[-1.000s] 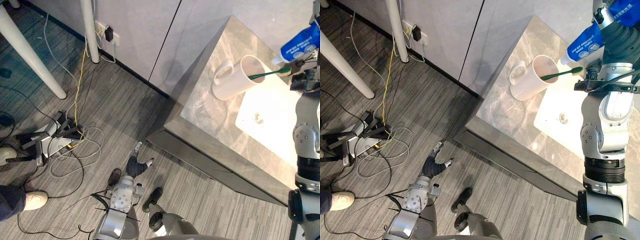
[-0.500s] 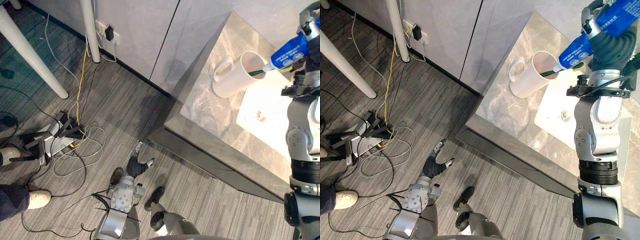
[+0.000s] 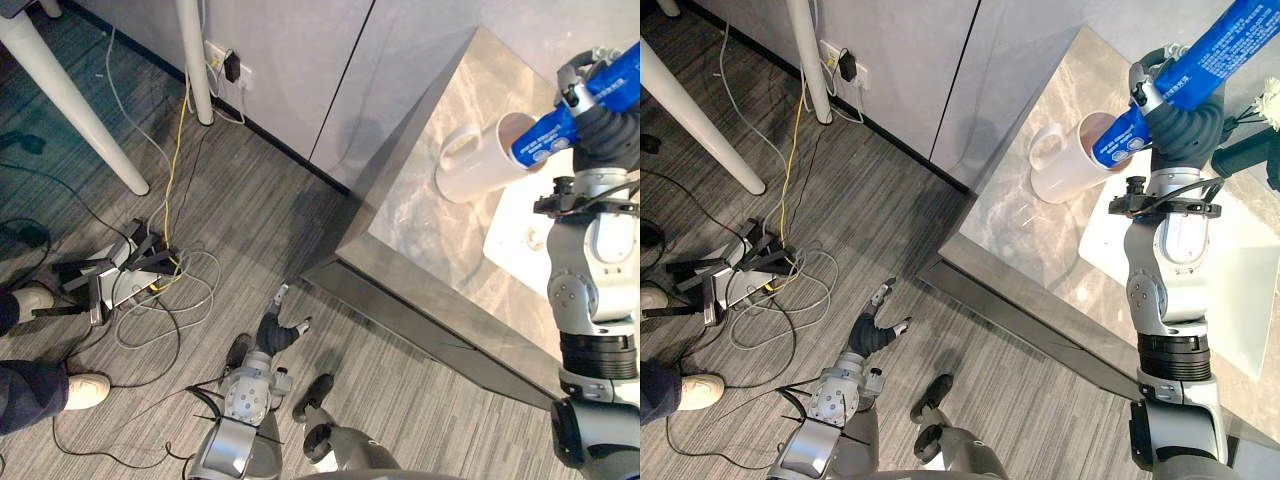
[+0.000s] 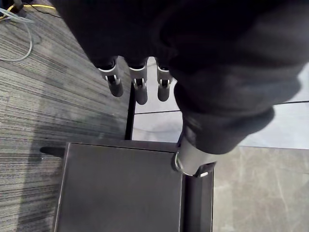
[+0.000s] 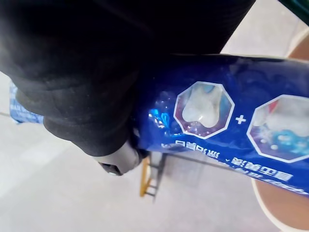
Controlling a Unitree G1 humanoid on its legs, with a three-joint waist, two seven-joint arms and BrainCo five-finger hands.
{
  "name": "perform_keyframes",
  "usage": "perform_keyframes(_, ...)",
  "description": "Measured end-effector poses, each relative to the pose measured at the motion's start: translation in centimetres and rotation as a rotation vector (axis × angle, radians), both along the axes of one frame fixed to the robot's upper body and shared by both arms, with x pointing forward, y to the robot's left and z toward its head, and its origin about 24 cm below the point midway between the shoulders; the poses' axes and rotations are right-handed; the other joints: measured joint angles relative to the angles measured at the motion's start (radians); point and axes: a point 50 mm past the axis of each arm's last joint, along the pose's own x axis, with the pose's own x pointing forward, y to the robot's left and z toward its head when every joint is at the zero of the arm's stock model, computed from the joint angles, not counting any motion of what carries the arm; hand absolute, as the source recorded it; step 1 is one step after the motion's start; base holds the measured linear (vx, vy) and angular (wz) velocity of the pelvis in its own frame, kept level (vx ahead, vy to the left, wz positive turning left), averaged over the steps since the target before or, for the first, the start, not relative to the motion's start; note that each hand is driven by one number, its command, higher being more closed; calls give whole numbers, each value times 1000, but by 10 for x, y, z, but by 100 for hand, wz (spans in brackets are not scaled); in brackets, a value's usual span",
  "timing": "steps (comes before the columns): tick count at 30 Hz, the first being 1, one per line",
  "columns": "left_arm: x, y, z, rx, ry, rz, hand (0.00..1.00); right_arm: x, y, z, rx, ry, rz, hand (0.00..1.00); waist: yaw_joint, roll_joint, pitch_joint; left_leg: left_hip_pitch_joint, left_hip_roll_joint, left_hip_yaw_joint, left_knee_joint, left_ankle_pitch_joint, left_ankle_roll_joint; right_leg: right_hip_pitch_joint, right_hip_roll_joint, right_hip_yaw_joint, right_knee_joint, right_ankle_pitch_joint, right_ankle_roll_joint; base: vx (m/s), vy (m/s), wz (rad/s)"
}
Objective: Organize washtable
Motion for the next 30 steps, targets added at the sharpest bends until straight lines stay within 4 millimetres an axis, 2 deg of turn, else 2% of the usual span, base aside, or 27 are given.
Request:
perform_keyframes(18,4,-4,5,-4,-23,-17,0,0,1,-14,29,38,4,100,-2,0,0,-2,1,1,1,0,0,-2,0,1,0,0,0,0,0,0)
perform_keyframes(30,4,-5,6,-6,-29,-17,0,0,1,-14,30,39,3,100,-1,0,0,-4,2,0,1,-1,0,-3,1,-1,3,0,0,0,0,0)
